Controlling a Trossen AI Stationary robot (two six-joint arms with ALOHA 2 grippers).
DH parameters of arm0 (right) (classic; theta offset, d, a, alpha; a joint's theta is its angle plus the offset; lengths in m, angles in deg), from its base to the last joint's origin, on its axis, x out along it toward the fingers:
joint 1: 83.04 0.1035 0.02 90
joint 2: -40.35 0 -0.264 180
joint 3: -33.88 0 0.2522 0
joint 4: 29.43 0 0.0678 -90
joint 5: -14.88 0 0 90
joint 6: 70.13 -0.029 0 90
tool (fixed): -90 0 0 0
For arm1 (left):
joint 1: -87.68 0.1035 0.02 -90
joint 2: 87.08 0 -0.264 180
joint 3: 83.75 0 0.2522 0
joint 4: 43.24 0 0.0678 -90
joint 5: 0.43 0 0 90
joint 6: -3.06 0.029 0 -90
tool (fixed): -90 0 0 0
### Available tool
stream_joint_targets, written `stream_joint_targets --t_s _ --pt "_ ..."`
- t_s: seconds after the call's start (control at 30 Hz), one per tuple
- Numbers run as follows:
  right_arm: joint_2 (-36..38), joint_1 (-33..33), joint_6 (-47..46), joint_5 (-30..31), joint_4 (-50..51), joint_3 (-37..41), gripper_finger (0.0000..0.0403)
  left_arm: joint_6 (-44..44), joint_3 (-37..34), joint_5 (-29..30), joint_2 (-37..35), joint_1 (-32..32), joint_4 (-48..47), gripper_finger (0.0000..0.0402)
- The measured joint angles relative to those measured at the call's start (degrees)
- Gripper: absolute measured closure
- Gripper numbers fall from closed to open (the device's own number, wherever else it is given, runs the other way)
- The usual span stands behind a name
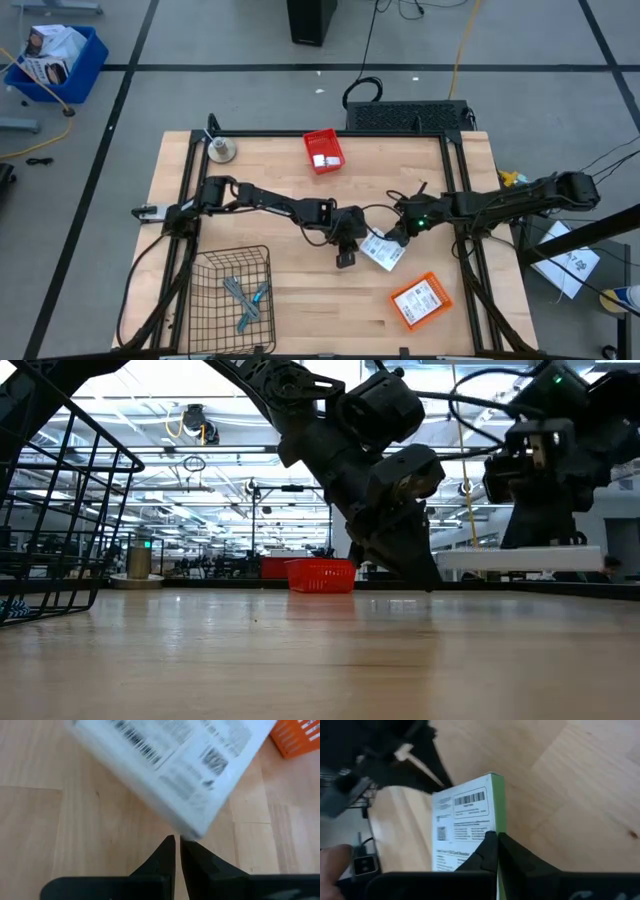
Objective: Pick and place items into bin
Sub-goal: Put the white card reader box into the orange basket
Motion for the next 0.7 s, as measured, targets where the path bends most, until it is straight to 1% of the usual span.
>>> stream_joint_targets --t_s 0.2,0.33,0.5,0.7 --pt "8.44 0.40 -0.76 -1.02 4.85 -0.15 0.0402 0.75 0.00 0.02 0.00 0.05 -1.08 0.0371" --pt "12.31 0.92 -1.20 -1.90 6.92 -0.13 0.0402 0.68 0.00 0.02 0.00 -0.02 -1.93 0.0371" --pt "16.48 1.37 -0.66 -10.70 11.18 -0.21 0.0402 1.49 0.00 0.57 0.00 -0.06 -4.82 0.0371" --pt "21.42 3.97 1.55 -17.14 18.09 -2.97 0.0402 0.93 0.00 2.82 0.02 -0.06 -4.61 0.0371"
